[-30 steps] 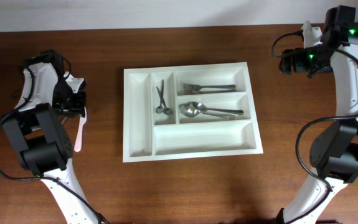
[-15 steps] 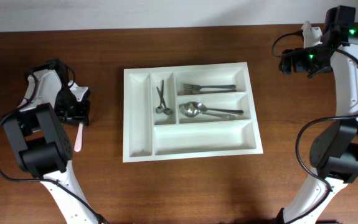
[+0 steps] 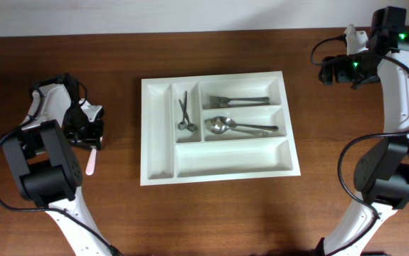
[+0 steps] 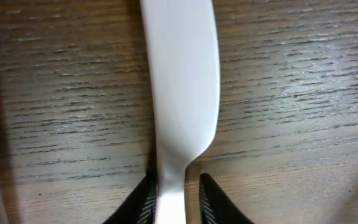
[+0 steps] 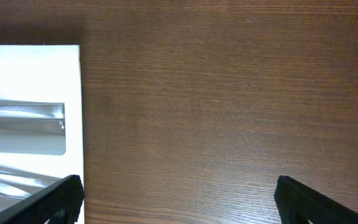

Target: Pack container

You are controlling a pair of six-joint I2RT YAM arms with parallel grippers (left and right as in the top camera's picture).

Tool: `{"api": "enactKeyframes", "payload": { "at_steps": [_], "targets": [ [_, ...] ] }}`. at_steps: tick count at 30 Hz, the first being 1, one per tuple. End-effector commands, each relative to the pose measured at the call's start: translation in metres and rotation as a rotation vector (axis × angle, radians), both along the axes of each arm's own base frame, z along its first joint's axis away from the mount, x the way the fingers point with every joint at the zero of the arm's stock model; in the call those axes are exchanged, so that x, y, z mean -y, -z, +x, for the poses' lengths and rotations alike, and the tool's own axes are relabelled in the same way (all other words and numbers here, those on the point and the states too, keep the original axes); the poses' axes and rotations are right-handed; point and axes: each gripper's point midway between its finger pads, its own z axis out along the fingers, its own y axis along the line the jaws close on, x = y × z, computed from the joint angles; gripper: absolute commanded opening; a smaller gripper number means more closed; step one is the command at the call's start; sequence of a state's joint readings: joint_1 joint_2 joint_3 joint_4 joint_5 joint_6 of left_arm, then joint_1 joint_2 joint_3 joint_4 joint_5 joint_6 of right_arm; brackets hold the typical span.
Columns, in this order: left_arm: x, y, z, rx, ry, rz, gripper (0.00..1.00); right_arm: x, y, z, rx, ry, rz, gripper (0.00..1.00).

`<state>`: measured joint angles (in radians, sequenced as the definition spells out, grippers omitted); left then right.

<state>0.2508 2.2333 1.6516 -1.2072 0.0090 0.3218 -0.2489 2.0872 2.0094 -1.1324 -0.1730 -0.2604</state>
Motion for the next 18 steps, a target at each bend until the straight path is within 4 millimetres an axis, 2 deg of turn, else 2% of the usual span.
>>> {"api": "enactKeyframes", "payload": {
  "at_steps": [1,6,13,18],
  "targets": [
    [0.008,0.023,-0.013,-0.057,0.002,-0.038,0.18,0.002,-0.010,0.001,0.022,0.014,-0.010,0.99],
    [0.008,0.023,-0.013,-0.055,0.002,-0.037,0.02,0.002,-0.010,0.001,0.022,0.014,-0.010,0.99],
    [0.005,0.017,-0.005,-0.035,-0.013,-0.022,0.02,0.002,-0.010,0.001,0.022,0.014,-0.010,0.99],
    [-0.004,-0.013,0.016,0.007,-0.050,0.018,0.02,0.002,-0.010,0.001,0.022,0.014,-0.010,0.99]
  ]
}}
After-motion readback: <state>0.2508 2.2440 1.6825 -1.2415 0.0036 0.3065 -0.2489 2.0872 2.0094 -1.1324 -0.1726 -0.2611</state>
